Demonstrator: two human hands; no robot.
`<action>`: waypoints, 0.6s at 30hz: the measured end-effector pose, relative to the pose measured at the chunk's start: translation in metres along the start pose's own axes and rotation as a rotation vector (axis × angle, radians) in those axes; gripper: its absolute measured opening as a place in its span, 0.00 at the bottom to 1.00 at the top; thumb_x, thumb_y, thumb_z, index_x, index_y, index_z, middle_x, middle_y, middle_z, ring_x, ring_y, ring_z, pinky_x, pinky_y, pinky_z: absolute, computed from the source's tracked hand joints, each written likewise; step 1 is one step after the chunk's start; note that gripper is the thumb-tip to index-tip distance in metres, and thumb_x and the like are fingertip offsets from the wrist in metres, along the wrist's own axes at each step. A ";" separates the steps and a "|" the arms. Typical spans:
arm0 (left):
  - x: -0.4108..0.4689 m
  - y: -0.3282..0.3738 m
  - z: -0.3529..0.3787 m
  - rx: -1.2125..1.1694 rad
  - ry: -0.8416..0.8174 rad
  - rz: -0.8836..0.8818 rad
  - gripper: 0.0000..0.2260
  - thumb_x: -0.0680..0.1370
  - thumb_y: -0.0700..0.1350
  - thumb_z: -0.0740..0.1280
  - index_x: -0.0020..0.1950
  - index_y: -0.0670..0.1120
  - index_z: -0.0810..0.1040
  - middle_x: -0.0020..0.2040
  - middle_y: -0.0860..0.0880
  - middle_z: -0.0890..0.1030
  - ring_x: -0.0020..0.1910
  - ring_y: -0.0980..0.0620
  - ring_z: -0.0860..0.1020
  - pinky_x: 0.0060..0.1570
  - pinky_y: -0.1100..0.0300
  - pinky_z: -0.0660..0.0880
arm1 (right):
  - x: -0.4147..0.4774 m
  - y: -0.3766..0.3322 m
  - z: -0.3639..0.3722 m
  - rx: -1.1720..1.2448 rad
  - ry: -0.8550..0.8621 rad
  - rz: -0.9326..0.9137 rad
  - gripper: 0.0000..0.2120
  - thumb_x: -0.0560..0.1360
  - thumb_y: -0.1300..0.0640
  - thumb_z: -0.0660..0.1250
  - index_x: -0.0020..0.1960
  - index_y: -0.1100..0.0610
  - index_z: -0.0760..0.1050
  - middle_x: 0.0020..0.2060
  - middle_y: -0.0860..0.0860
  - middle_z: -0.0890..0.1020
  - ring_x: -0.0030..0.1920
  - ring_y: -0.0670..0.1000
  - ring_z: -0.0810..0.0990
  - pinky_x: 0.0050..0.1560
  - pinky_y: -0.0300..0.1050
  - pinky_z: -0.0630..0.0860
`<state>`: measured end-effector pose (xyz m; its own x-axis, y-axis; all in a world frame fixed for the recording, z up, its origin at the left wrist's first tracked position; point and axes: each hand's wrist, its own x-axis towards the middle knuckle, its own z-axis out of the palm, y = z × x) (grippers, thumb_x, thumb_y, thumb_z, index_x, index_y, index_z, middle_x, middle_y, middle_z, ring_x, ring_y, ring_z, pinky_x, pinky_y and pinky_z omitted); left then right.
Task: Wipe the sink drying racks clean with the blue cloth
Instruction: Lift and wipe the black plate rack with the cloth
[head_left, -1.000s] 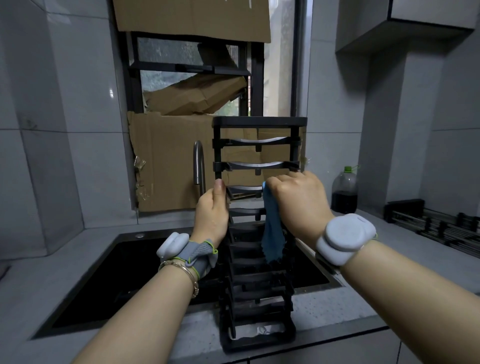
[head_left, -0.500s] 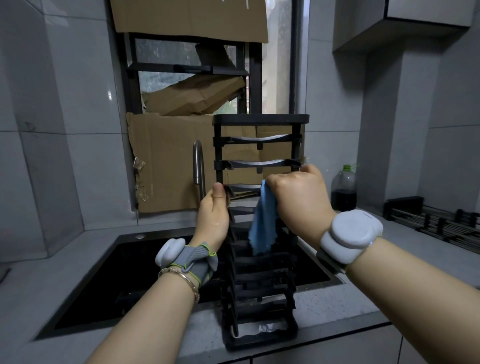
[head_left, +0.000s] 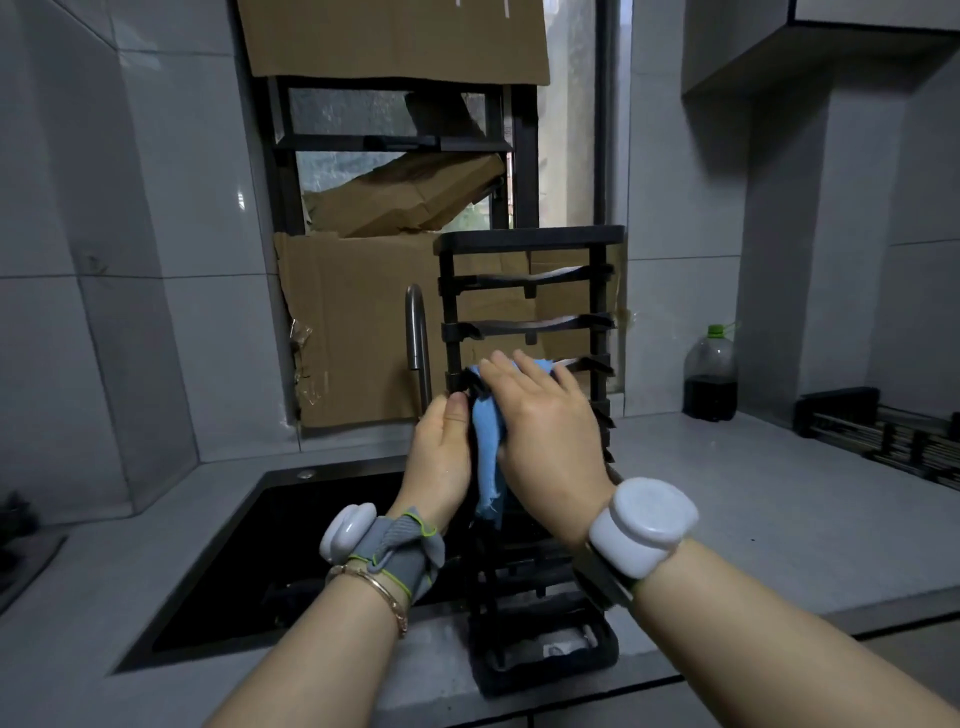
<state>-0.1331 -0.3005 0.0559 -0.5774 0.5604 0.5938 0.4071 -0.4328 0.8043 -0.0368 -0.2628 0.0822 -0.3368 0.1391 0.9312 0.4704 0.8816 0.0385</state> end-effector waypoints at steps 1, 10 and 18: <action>0.000 0.000 0.000 0.028 -0.009 0.024 0.13 0.83 0.45 0.52 0.44 0.49 0.73 0.42 0.51 0.78 0.42 0.55 0.75 0.45 0.60 0.71 | -0.003 0.002 0.000 0.002 -0.015 0.022 0.23 0.66 0.59 0.52 0.53 0.60 0.80 0.52 0.54 0.83 0.54 0.56 0.82 0.53 0.57 0.76; 0.005 -0.005 -0.003 0.064 -0.041 0.048 0.12 0.83 0.44 0.52 0.47 0.44 0.73 0.46 0.45 0.78 0.46 0.52 0.76 0.51 0.55 0.72 | -0.035 0.004 0.000 0.280 -0.303 0.106 0.31 0.67 0.55 0.46 0.67 0.59 0.71 0.67 0.54 0.73 0.71 0.56 0.65 0.70 0.51 0.53; 0.006 -0.006 -0.004 -0.014 -0.092 -0.007 0.13 0.84 0.44 0.51 0.47 0.49 0.73 0.46 0.49 0.79 0.49 0.52 0.77 0.56 0.53 0.72 | -0.012 -0.001 -0.010 0.492 -0.424 0.177 0.23 0.74 0.63 0.58 0.68 0.53 0.69 0.56 0.49 0.78 0.61 0.50 0.71 0.64 0.51 0.64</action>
<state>-0.1414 -0.2975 0.0544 -0.5125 0.6259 0.5878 0.3930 -0.4377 0.8087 -0.0250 -0.2694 0.0751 -0.6272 0.3773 0.6813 0.1559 0.9179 -0.3648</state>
